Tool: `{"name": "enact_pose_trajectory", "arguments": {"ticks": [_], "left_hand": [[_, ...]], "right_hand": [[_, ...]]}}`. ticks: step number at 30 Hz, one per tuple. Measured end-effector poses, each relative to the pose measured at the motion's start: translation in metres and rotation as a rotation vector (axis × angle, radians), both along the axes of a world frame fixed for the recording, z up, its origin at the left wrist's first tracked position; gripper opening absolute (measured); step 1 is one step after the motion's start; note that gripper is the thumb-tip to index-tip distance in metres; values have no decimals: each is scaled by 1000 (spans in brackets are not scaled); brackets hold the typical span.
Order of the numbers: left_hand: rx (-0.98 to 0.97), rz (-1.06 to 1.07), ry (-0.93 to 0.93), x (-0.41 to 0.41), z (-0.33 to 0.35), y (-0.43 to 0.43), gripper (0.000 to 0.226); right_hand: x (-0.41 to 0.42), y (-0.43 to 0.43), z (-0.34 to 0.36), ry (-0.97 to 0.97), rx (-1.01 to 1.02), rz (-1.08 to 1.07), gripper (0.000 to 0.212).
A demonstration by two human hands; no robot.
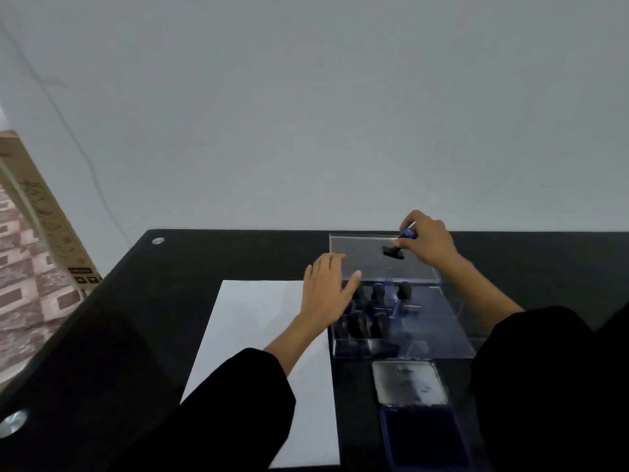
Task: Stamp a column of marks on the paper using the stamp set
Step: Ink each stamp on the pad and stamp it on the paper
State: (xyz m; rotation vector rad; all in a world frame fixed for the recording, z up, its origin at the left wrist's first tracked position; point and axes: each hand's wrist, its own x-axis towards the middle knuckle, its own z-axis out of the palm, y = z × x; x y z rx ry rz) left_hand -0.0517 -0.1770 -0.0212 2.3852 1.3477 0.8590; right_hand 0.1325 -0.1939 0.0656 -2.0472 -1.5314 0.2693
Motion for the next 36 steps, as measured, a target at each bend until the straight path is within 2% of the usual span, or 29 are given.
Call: {"name": "enact_pose_trajectory", "arguments": {"ticks": [2,5,10,17,21,28,36], "left_hand": [[16,-66,49,15,10,-6,64],[13,-141,108,37,14,-15,51],[-88,-232,257,62,8,-24,58],[-152,-248,422,85,-4,-30,68],[-147,-232,463,88,-12,-29,70],[-173,-217,487,89,-17,-29,73],[-183,-226,490,88,-17,-27,74]], "right_hand": [[14,-8,3,1,-25,-15,30],[31,-19,4,-2,-64,-35,31],[46,-31,-7,-47,-128,-60,37],[54,-31,-39,-146,-225,-17,30],[54,-24,-52,-199,-287,-29,29],[53,-15,-61,-311,-378,-84,39],[47,-8,-75,-416,-379,-128,30]]}}
